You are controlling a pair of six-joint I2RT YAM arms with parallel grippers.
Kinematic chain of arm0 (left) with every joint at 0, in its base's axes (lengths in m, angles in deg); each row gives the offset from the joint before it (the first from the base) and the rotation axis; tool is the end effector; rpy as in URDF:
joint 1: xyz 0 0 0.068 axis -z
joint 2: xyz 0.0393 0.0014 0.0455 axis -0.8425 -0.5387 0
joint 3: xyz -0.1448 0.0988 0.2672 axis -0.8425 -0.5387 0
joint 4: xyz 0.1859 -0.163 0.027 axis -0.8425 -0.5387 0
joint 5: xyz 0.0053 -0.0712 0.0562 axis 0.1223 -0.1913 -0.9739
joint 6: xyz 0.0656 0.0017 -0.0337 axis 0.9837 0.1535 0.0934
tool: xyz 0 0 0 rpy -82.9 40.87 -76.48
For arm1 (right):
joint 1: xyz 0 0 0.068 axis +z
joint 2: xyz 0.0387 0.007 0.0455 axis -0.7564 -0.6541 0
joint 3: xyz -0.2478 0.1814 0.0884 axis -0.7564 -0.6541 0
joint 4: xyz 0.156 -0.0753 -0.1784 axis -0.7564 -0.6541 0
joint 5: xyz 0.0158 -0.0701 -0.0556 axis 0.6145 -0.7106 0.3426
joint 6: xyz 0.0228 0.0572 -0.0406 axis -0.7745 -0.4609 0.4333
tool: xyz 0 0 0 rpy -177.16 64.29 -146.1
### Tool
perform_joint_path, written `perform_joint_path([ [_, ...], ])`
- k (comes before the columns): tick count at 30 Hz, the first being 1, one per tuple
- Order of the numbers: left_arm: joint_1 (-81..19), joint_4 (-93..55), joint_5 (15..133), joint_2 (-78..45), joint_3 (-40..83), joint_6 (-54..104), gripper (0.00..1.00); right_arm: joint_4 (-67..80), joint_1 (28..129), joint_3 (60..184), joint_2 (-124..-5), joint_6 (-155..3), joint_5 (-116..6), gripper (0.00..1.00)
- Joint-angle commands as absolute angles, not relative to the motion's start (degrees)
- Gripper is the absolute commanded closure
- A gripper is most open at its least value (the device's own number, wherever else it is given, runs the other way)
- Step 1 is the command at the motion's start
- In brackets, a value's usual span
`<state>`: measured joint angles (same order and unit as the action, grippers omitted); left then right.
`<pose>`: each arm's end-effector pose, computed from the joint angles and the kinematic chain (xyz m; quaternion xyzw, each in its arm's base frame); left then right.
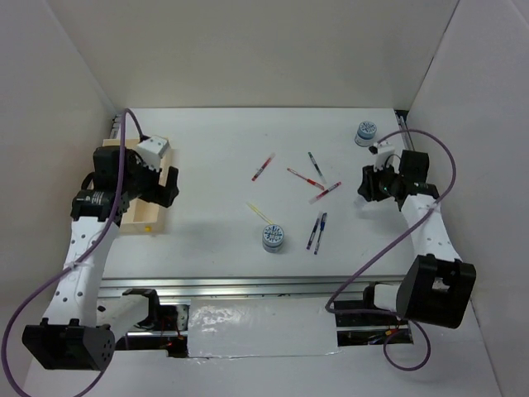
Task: Sort the stationery into containers
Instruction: Pick up the stationery from the center of the board.
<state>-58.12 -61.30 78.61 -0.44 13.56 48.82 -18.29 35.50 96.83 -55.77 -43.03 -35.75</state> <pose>0.1958 -0.0113 0.3851 0.1376 0.8724 -0.0487 0.4665 0.2489 -0.0320 0.2859 -0.1814 0.8914 0.0825 0.4071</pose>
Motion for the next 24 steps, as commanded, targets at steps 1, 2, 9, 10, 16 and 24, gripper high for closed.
perform_joint_path([
  [1,-55.74,-53.97,90.57,2.46,15.44,48.97,0.01,-22.21,39.21,106.65,-50.35,-49.59,-29.76,1.0],
  [2,-54.78,-53.01,91.89,1.76,15.97,47.83,0.01,-23.52,42.0,107.71,-49.38,-50.99,-28.88,1.0],
  [9,-45.55,-48.26,100.33,-3.86,19.49,40.18,0.03,-21.78,56.16,114.48,-49.1,-66.36,-21.94,1.0],
  [10,-44.76,-47.21,101.29,-4.74,20.36,39.65,0.03,-21.17,57.14,115.1,-49.55,-67.78,-19.32,1.0],
  [16,-32.82,-46.86,106.48,-9.4,21.69,38.33,0.06,-18.62,63.2,120.81,-55.96,-75.44,-12.63,1.0],
  [24,-26.82,-45.87,95.72,-10.54,23.69,37.46,0.1,-16.94,67.69,123.19,-57.46,-77.3,-15.85,1.0],
])
